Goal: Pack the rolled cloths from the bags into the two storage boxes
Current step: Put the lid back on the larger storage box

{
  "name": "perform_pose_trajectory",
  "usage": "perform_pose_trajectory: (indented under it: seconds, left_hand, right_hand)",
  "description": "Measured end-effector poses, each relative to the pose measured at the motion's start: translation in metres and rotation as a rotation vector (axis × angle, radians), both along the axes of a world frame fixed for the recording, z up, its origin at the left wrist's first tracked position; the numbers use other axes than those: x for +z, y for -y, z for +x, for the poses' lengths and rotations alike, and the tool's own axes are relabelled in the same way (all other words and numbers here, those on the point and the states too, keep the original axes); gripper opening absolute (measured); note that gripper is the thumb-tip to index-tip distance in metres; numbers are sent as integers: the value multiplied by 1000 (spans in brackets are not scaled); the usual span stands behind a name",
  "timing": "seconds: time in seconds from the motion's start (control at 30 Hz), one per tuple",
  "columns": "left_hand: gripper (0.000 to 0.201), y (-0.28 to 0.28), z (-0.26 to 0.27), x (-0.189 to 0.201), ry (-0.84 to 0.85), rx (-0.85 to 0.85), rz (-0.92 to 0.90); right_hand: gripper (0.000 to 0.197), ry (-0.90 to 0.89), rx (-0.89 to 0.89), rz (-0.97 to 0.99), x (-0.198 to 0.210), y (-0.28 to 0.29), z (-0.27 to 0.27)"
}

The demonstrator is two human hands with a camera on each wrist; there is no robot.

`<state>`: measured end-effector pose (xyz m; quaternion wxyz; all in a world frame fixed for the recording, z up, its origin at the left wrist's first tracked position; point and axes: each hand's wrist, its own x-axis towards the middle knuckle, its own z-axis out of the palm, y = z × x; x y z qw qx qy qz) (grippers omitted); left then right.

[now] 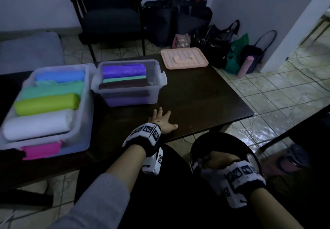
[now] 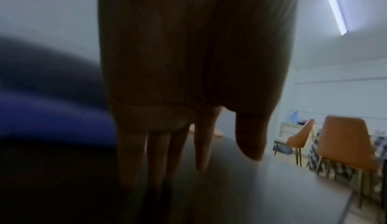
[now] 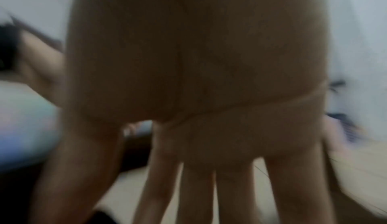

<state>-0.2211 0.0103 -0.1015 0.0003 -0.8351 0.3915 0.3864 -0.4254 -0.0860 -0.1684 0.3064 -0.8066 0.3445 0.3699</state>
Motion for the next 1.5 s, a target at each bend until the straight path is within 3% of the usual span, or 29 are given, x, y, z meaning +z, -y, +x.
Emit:
perform_pose_trajectory:
  seconds: [0.1,0.2,0.27,0.43,0.53,0.67,0.83,0.9,0.97,1.07,1.13,1.33,1.5]
  left_hand:
    - [59,-3,14,42,-77,-26,-11]
    - [50,-14,32,88,-272,86,-97]
    - [44,-27,50,118,-307,172,-223]
    - [38,-76,122,176,-149,343,-478]
    - [29,-112,172,190,29,412,-483]
    - [6,-155,229,186,207,564,-437]
    - [28,-181,283,166,232,613,-265]
    - [27,-183,298,158,215,618,-234]
    - [21,-182,312,152,190,612,-203]
    - [40,-175,331,143,114,582,-197]
    - [40,-171,343,136,62,553,-202]
    - [25,-168,376,119,-62,463,-156]
    - [24,-169,398,110,-211,505,-147]
  right_hand:
    - [39,98,86,187,56,0,30]
    - [8,165,121,196,98,-3,72]
    - [10,243,186,166,131,-9,107]
    - [26,462,263,42,196,-22,194]
    - [27,657,266,-56,213,-34,246]
    - [23,719,275,-37,222,-49,316]
    - [21,763,306,-54,221,-60,391]
    - [20,754,329,-85,221,-63,420]
    - [23,732,403,-152,220,-65,448]
    - [25,683,528,-278,211,-69,489]
    - [28,629,611,-373,200,-71,516]
    - [56,396,905,-546,159,-73,584]
    - [84,276,1017,-610,129,-87,622]
